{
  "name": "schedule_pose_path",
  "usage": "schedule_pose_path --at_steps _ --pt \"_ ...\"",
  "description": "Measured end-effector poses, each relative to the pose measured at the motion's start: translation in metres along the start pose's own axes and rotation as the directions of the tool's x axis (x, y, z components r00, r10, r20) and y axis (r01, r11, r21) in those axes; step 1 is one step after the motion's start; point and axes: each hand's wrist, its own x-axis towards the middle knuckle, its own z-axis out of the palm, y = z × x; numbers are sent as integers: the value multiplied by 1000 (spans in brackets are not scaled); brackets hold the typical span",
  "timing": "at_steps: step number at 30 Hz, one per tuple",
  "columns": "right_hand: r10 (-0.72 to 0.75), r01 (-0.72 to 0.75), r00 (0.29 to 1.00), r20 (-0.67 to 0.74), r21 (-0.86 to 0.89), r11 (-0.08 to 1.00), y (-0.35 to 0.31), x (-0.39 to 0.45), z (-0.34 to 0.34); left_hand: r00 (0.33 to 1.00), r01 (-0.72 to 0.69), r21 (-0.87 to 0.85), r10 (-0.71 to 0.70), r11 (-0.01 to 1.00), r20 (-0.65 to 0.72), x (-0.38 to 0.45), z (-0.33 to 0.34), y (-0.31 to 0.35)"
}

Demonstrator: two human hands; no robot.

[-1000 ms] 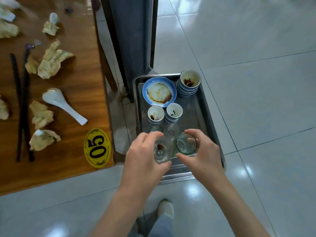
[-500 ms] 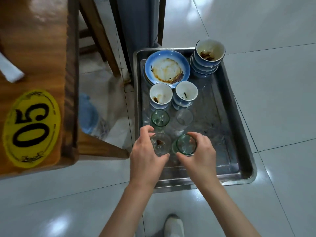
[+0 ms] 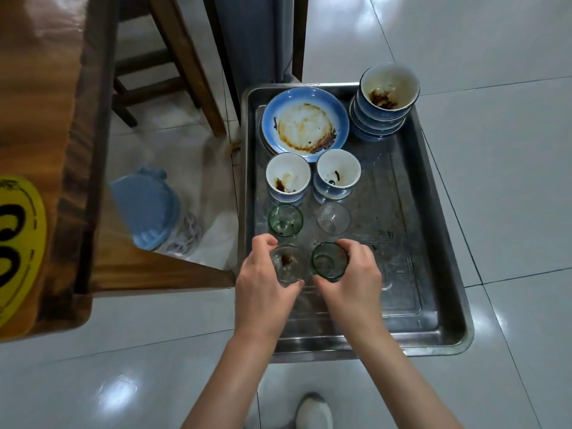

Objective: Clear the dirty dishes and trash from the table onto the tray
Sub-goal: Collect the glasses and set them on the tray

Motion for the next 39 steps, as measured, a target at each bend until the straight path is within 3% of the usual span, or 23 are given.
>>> schedule_pose_path --at_steps 13,20,28,34,39 --pt "4 -2 997 77 -34 999 -4 -4 -4 999 13 11 -14 1000 43 4 -2 0" --pt "-3 7 997 72 -57 998 -21 -20 -38 993 46 64 -52 997 106 -10 -30 13" --pt "-192 193 974 117 7 981 -114 -47 -127 989 -28 -19 31 999 146 -59 -140 86" --pt "-309 309 926 217 36 951 -212 -70 -182 999 -44 -9 44 999 -3 -81 -248 138" --pt "-377 395 874 306 6 919 -283 -99 -196 996 21 7 -20 1000 -82 -90 -324 148"
